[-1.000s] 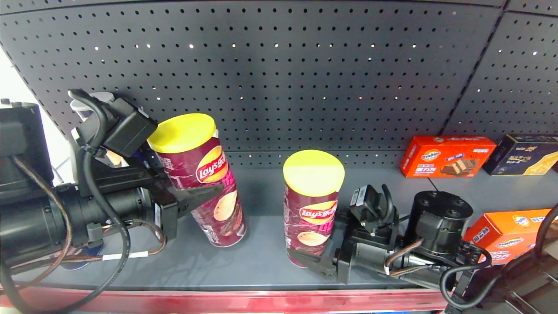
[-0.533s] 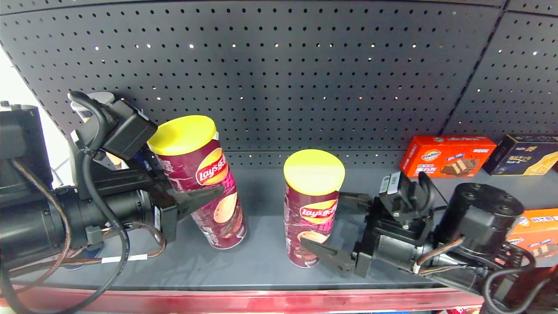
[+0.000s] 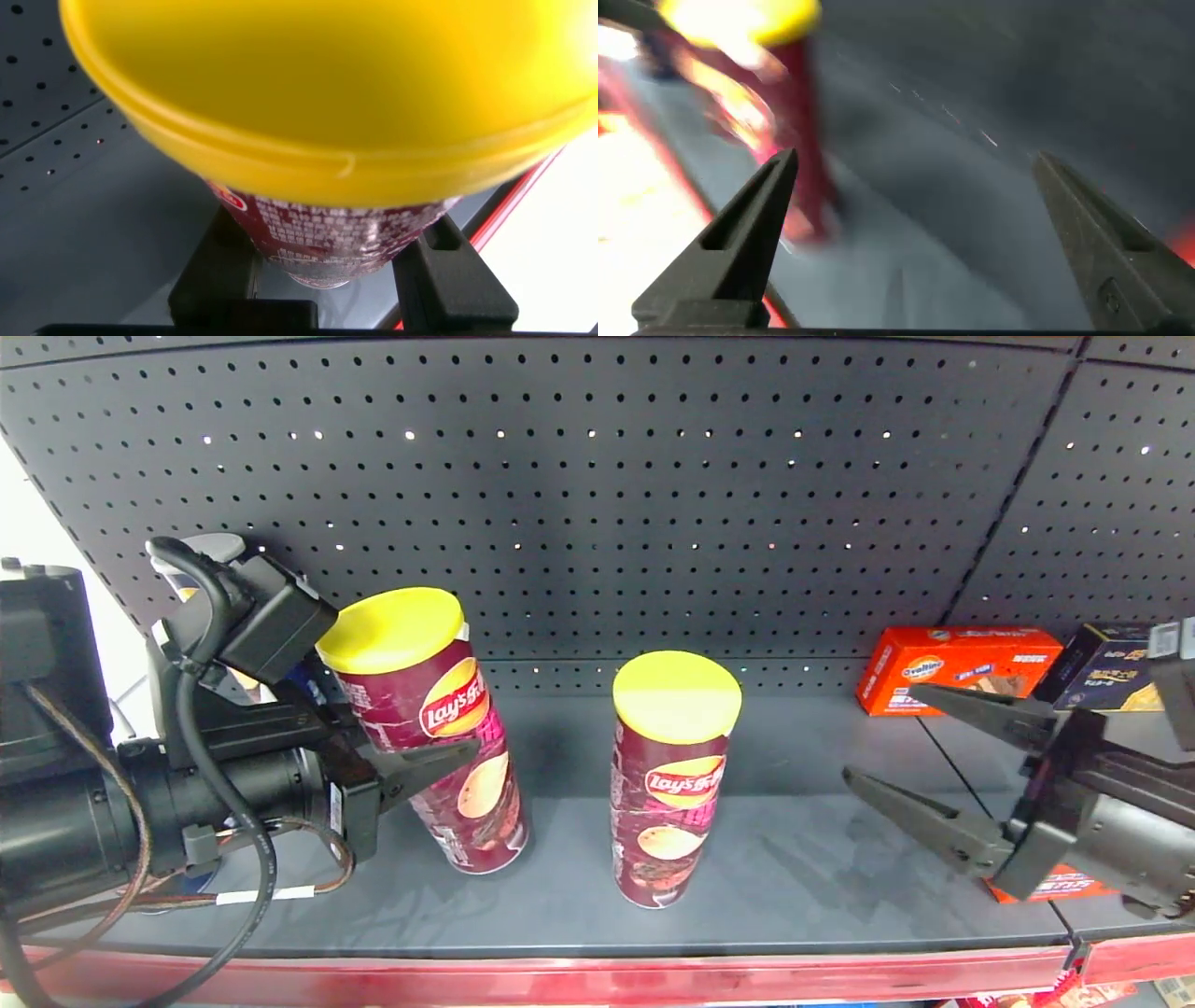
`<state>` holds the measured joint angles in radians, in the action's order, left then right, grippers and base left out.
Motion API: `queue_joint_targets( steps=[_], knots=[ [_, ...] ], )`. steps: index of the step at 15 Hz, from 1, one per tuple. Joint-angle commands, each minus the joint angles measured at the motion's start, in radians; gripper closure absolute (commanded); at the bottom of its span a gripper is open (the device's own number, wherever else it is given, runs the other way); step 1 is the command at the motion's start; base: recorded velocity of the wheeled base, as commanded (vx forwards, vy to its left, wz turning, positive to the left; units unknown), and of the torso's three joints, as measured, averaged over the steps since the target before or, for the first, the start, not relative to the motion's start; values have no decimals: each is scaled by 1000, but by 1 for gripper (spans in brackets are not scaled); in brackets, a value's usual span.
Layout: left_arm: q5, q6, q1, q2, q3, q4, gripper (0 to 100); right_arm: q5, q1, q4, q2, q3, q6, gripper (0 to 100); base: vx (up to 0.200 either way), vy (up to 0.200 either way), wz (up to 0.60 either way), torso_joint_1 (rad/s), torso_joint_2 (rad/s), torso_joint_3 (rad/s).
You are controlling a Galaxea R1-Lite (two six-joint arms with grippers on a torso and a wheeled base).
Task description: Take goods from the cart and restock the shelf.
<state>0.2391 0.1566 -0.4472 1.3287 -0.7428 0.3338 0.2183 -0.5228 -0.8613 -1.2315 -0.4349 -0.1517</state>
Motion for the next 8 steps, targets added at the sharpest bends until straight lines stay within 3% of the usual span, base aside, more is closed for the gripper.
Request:
queue_joint_targets(
  steps=[1,3,8],
  knots=[
    [0,0,-2,-2,0,1,100,-111,55,278,322,4,-5,0,0,0,0,0,0,0],
    [0,1,-5,-3,0,1,100,-122,49,424,457,8,-12,0,0,0,0,0,0,0],
    [-1,1,-1,-29,33,1,100,-235,63,447,590,73,-8,0,0,0,0,0,0,0]
  ],
)
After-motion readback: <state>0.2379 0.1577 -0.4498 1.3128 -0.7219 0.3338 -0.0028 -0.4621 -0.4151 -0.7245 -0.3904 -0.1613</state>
